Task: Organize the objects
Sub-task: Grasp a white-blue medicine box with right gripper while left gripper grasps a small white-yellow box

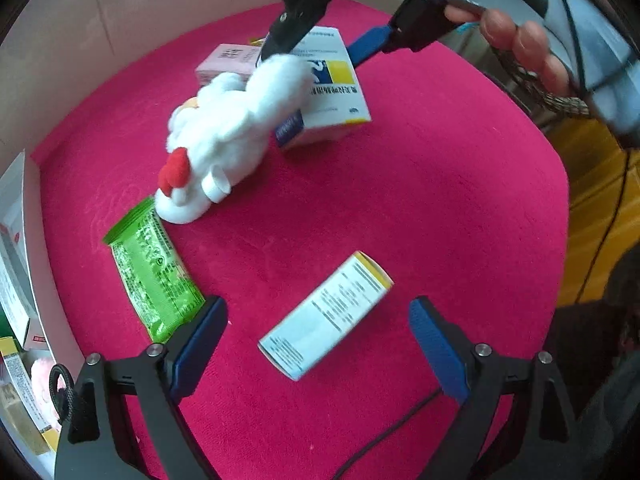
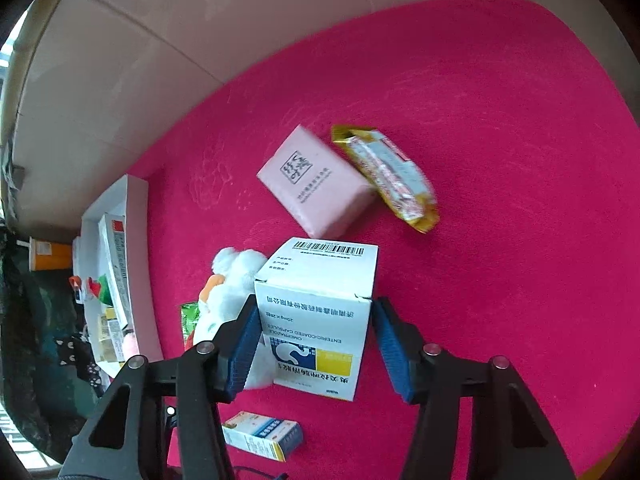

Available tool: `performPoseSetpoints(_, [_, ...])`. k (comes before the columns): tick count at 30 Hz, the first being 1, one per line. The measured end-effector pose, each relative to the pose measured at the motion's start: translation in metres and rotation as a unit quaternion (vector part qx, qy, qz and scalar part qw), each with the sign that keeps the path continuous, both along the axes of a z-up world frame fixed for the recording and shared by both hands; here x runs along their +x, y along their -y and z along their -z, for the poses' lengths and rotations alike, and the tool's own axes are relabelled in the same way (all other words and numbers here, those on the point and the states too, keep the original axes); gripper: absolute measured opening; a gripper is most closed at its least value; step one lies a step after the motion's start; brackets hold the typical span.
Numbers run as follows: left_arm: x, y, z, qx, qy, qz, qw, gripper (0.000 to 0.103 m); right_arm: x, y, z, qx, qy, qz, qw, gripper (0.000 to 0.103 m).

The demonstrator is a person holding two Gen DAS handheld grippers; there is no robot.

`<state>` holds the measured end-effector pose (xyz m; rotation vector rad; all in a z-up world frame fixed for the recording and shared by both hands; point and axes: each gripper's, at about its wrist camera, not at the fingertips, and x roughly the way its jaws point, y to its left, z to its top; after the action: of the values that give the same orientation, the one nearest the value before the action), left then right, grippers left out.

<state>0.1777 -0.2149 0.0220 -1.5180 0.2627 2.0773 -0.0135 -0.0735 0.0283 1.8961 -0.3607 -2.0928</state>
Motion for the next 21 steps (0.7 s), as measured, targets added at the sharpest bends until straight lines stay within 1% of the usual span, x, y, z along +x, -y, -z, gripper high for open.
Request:
performPoseSetpoints(4, [0.001, 0.001, 0.007, -0.019, 0.006, 0.006, 0.9998, 0.092, 0.005, -0.010, -0.008, -0.006, -0.008, 0.011, 1.000, 0.059])
performPoseSetpoints(6, [0.001, -0.001, 0.006, -0.018, 0.009, 0.009, 0.9998, 0.092, 0.008, -0.017, -0.015, -0.015, -0.018, 0.016, 1.000, 0.059])
performPoseSetpoints(7, [0.001, -0.002, 0.006, -0.017, 0.011, 0.012, 0.9997, 0.091, 0.009, -0.018, -0.018, -0.017, -0.023, 0.017, 0.999, 0.059])
performPoseSetpoints(9, [-0.001, -0.007, 0.008, -0.018, 0.019, 0.020, 0.9995, 0.082, 0.011, -0.023, -0.027, -0.022, -0.034, 0.020, 0.999, 0.058])
performPoseSetpoints(11, [-0.003, -0.011, 0.011, -0.025, 0.026, 0.028, 0.9990, 0.055, 0.014, -0.028, -0.034, -0.025, -0.044, 0.024, 0.998, 0.058])
performPoseSetpoints(12, [-0.002, -0.013, 0.013, -0.036, 0.023, 0.029, 0.9987, 0.051, 0.015, -0.031, -0.037, -0.026, -0.047, 0.026, 0.998, 0.058])
performPoseSetpoints(13, [-0.015, -0.013, 0.017, -0.039, 0.016, 0.027, 0.9988, 0.047, 0.017, -0.033, -0.040, -0.030, -0.051, 0.029, 0.998, 0.058])
performPoseSetpoints(14, [-0.017, -0.013, 0.019, -0.036, 0.016, 0.023, 0.9990, 0.040, 0.018, -0.036, -0.043, -0.032, -0.054, 0.032, 0.998, 0.058])
performPoseSetpoints(15, [-0.016, -0.012, 0.020, -0.029, 0.017, 0.015, 0.9993, 0.036, 0.019, -0.038, -0.045, -0.034, -0.055, 0.034, 0.997, 0.058])
performPoseSetpoints(16, [-0.014, -0.009, 0.021, -0.021, 0.019, 0.005, 0.9996, 0.030, 0.021, -0.041, -0.047, -0.037, -0.056, 0.036, 0.997, 0.058])
performPoseSetpoints(21, [-0.010, 0.013, 0.019, 0.012, 0.024, -0.039, 0.9989, 0.028, 0.027, -0.046, -0.052, -0.042, -0.059, 0.047, 0.996, 0.058])
